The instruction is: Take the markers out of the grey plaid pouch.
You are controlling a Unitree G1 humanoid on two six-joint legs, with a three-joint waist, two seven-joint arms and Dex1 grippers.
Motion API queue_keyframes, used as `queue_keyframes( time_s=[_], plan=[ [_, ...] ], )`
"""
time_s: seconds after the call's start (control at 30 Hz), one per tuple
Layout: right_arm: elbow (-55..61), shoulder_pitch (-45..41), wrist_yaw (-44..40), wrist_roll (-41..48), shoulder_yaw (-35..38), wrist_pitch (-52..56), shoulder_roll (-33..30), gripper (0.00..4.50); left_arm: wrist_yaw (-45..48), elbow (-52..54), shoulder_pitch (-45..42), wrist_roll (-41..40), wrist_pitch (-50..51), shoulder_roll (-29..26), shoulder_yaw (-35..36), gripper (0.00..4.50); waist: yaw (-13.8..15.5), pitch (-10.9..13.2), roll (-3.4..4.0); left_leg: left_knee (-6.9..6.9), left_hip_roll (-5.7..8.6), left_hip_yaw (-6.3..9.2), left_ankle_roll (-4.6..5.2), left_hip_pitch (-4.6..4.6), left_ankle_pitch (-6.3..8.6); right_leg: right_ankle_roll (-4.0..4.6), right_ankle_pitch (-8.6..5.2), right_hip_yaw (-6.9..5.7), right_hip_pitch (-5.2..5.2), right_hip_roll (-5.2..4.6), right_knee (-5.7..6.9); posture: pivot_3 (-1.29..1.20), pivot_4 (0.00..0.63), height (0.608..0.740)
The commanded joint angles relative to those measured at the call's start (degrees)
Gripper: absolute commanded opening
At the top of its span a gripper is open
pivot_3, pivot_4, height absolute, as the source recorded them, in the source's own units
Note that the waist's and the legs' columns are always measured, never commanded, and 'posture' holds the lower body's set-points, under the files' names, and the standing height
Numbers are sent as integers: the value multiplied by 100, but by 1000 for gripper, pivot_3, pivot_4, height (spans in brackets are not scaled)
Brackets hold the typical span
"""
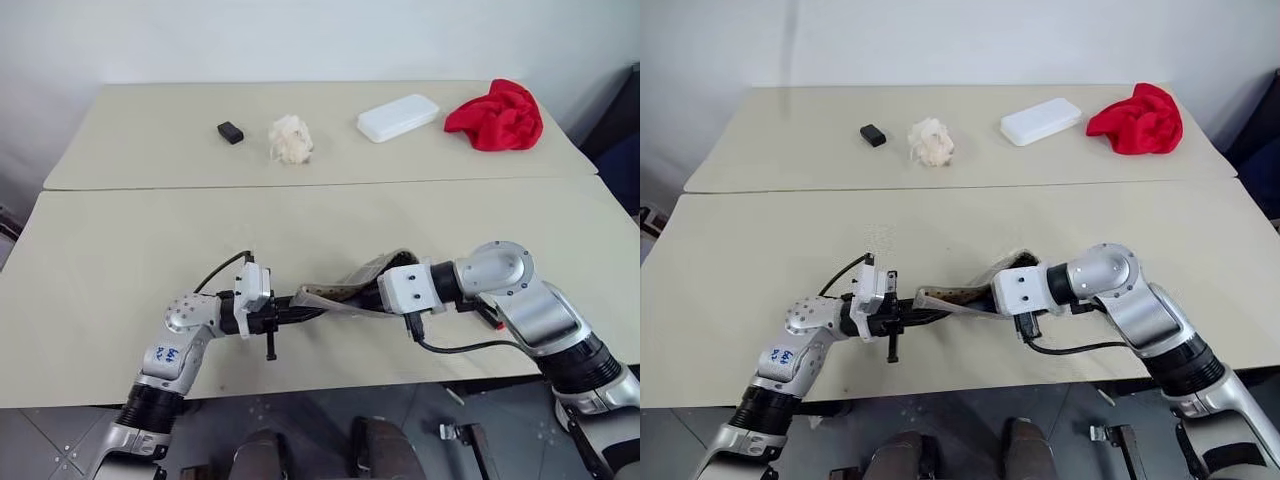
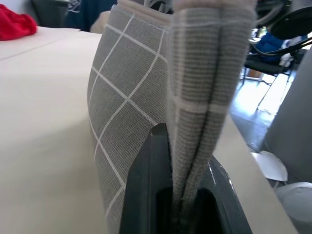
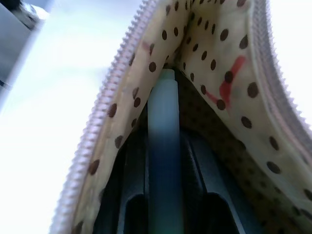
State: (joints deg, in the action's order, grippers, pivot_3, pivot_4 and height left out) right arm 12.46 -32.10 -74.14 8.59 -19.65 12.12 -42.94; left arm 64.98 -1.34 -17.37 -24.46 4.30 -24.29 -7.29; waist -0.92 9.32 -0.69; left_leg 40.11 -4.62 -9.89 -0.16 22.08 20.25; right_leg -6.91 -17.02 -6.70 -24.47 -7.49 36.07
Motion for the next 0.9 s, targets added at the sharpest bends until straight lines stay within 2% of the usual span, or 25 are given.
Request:
queue_keyframes(
  time_s=[0.03,0.13,0.2,0.33,0.5,0.6,0.73,0.83,0.87,0.9],
  plan=[
    [155,150,-335,260,-226,76,45,491,-195,-152,-131,-60,-129,-13,388,0,24,0,0,2,0,0,0,0,0,0,0,0,0,0,2,0,150,740],
    [-487,-182,311,-809,-353,-1261,226,489,-220,-190,-169,-93,-130,9,418,0,21,0,0,5,0,-1,0,-3,0,1,0,1,0,0,3,0,150,740],
    [-883,-455,698,-1209,-317,-2076,383,488,-341,-158,-213,-318,146,62,536,0,-1,0,1,5,-1,-3,-1,-3,0,1,0,2,-2,0,3,0,150,740],
    [-1558,-631,1026,-1488,-201,-3347,433,488,-420,61,-245,-879,1071,70,738,0,-31,1,1,2,-1,-1,-1,-1,-1,0,0,1,-3,0,10,0,150,740],
    [-2142,-1089,2099,-2588,-10,-2831,405,488,-413,300,-201,-1313,2004,-85,868,0,-73,2,3,0,0,-3,0,-1,0,-1,0,2,-2,-1,5,0,150,740],
    [-2206,-1145,2443,-2824,-43,-2803,493,487,-429,479,-191,-1598,2550,-135,905,0,-80,2,3,1,-7,-1,-4,-2,-2,1,-1,2,-3,3,11,0,150,740],
    [-1880,-989,2058,-2270,-31,-2513,693,486,-467,590,-189,-1723,2885,-164,941,0,-81,3,4,-3,-5,-2,-4,-1,-2,1,-1,3,-5,3,7,0,150,740],
    [-1314,-725,674,-624,-14,-2361,544,485,-582,594,-221,-1681,2879,-93,1023,0,-41,3,4,-2,-3,-1,-3,0,-2,1,-1,2,-3,2,6,0,150,740],
    [-1156,-642,355,-61,111,-2190,538,485,-605,606,-219,-1673,2879,-81,1039,0,-32,3,3,-2,-3,2,-3,0,-2,0,0,0,2,2,2,0,150,740],
    [-1161,-642,340,135,255,-2045,566,485,-613,612,-212,-1644,2850,-77,1046,0,-31,3,3,-1,-3,5,-3,-1,-2,0,0,-2,5,3,0,0,150,740]
  ],
)
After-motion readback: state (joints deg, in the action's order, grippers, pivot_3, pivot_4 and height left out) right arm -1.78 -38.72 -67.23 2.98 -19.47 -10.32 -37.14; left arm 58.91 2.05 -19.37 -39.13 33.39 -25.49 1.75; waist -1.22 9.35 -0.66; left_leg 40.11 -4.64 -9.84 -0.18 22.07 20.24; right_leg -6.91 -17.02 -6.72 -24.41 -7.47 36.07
